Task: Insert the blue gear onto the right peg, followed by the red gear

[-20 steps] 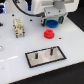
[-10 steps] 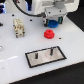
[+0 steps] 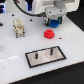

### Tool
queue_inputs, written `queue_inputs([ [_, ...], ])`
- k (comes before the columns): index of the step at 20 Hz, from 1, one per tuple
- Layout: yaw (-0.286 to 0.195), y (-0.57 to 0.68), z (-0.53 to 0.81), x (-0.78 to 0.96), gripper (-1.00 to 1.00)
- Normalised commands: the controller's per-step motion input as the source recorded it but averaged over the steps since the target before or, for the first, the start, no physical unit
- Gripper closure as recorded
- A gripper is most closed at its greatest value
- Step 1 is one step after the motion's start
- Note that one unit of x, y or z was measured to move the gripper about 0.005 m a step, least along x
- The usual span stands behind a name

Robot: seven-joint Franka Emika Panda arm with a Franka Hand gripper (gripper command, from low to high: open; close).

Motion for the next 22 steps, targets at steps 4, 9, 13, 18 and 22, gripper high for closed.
queue_inputs([
  [4, 0.000, -0.13, 0.53, 0.64, 1.00],
  [9, 0.000, -0.13, 0.54, 0.77, 1.00],
  [13, 0.000, -0.05, 0.54, 0.83, 1.00],
  [18, 0.000, -0.13, 0.52, 0.83, 1.00],
  [22, 0.000, -0.24, 0.45, 0.83, 1.00],
])
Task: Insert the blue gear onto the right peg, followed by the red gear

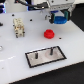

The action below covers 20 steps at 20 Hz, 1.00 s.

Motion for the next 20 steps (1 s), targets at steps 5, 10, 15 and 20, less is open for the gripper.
queue_inputs([
  [5, 0.000, -0.33, 0.36, 0.83, 1.00],
  [10, 0.000, -0.27, 0.28, 0.89, 1.00],
  [15, 0.000, -0.18, 0.20, 0.94, 1.00],
  [20, 0.000, -0.16, 0.07, 0.90, 1.00],
])
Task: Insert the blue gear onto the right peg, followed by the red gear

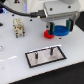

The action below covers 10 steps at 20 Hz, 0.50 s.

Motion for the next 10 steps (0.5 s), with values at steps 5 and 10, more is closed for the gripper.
queue_inputs([
  [5, 0.000, -0.18, -0.01, 0.63, 1.00],
  [10, 0.000, -0.21, -0.08, 0.19, 1.00],
])
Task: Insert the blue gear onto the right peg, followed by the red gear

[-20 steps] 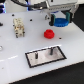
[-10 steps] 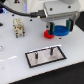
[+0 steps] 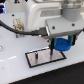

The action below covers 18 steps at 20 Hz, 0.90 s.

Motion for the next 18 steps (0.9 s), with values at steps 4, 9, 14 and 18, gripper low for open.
queue_inputs([
  [4, 0.000, -0.53, 0.00, 0.11, 1.00],
  [9, 0.000, -0.38, 0.20, 0.27, 1.00],
  [14, 0.000, 0.14, 0.39, 0.11, 1.00],
  [18, 0.000, 0.19, 0.42, 0.17, 1.00],
])
